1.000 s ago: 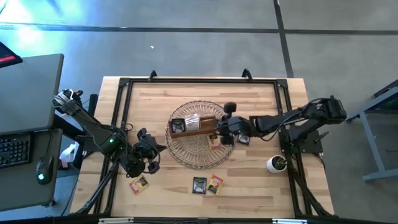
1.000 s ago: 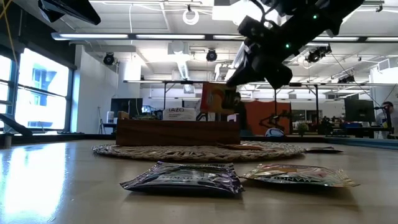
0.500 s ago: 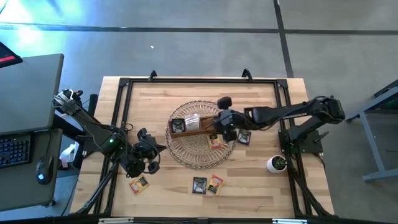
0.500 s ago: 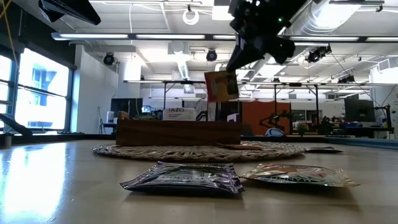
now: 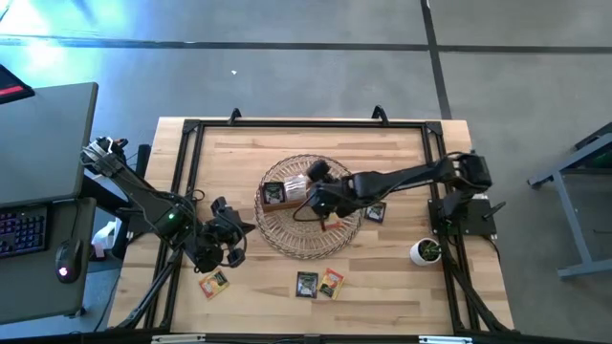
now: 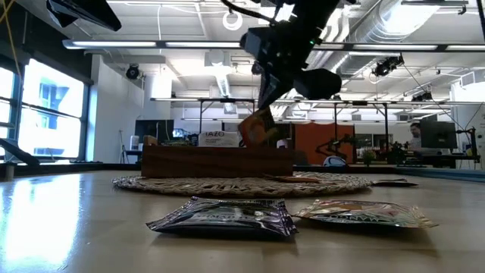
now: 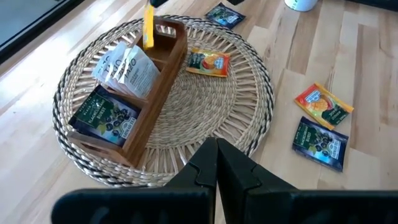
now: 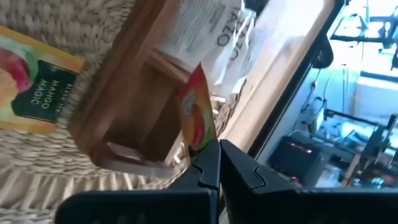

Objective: Pick & Place Tea
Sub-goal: Put the yellow tea bag into the right section of the brown wooden organizer

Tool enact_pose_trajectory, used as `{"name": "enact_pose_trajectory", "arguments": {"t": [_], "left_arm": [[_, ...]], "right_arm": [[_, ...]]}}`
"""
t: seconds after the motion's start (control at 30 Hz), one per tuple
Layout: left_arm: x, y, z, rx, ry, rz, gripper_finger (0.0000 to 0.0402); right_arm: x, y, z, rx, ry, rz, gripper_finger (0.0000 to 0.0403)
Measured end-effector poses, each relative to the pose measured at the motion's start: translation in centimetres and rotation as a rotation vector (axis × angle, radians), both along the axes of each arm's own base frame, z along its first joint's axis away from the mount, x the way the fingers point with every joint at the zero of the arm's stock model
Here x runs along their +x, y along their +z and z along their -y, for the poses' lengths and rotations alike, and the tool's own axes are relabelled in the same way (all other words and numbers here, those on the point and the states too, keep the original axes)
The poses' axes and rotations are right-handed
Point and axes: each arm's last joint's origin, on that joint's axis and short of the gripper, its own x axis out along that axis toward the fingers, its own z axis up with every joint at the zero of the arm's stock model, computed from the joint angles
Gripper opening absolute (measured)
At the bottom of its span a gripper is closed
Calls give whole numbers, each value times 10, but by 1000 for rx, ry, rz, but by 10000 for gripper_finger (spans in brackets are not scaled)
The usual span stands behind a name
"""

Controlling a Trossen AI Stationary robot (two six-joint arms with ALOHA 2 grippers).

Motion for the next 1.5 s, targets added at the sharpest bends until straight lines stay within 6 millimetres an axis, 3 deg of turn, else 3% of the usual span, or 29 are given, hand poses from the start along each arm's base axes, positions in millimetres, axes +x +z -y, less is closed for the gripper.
{"name": "enact_pose_trajectory", "arguments": {"t": [0.4,0.73,1.13,1.33,1.5], "left_arm": [[0,0,0,11,-11,-4,0],[0,0,0,11,-10,-4,0],[0,0,0,11,-11,-3,0],[0,0,0,11,-11,-4,0],[0,0,0,9,-13,-7,0]], "right_arm": [[14,-21,-1,-178,18,-309,0],[21,-19,-1,-188,23,-236,4],[25,-18,-2,-150,-5,-170,75],[21,-7,0,-26,-92,-150,89],[8,26,18,267,-149,-38,81]]}}
